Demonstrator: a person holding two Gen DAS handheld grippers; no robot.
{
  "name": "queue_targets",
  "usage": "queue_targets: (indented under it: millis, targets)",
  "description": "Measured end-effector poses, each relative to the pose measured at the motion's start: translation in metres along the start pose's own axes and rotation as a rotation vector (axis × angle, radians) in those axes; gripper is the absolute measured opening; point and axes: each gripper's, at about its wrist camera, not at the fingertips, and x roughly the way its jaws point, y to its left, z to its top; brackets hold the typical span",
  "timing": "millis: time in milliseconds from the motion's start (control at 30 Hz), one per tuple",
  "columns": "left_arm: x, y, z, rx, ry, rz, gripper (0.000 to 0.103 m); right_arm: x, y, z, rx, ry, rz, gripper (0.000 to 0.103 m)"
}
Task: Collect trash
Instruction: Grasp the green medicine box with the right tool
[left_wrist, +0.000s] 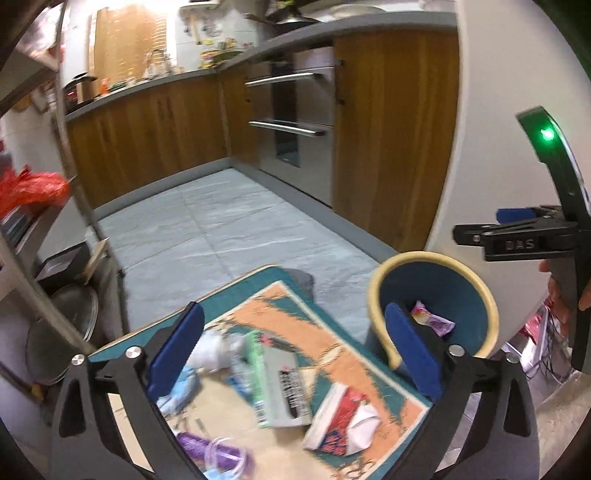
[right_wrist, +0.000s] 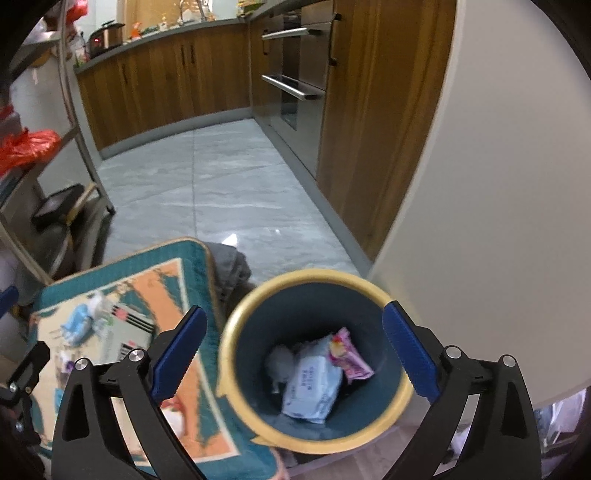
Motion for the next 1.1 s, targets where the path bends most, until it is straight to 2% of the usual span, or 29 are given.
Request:
queue_targets:
  millis: [200, 400, 533, 700, 833, 1100]
  targets:
    - [-0.012, 0.038, -0.015, -0.024, 0.031, 0.075, 0.097, -0.005, 0.038, 0.001, 0.006, 0.006, 0.114, 0.096]
    - [-0.024, 0.091, -0.036, -0.094, 0.071, 0.151, 0.097, 0.001, 0.09, -0.001, -0.046, 0.045, 0.159, 0.096]
    - [-0.026, 0.123, -0.054, -0.117, 0.109, 0.211, 0.097, 0.015, 0.121, -0.004, -0.082, 0.095, 0.158, 0.096]
    - [-0.019, 0.161, -0.08, -0.137, 0.195, 0.284, 0.097, 0.039, 0.161, -0.014, -0.094, 0.184, 0.179, 0.096]
    - [-0.021, 0.179, -0.092, -0.16, 0.219, 0.301, 0.097, 0.053, 0.19, -0.02, -0.109, 0.227, 0.183, 0.096]
    - [-0.018, 0.193, -0.096, -0.163, 0.224, 0.298, 0.097, 0.083, 0.234, -0.042, -0.223, 0.283, 0.12, 0.094]
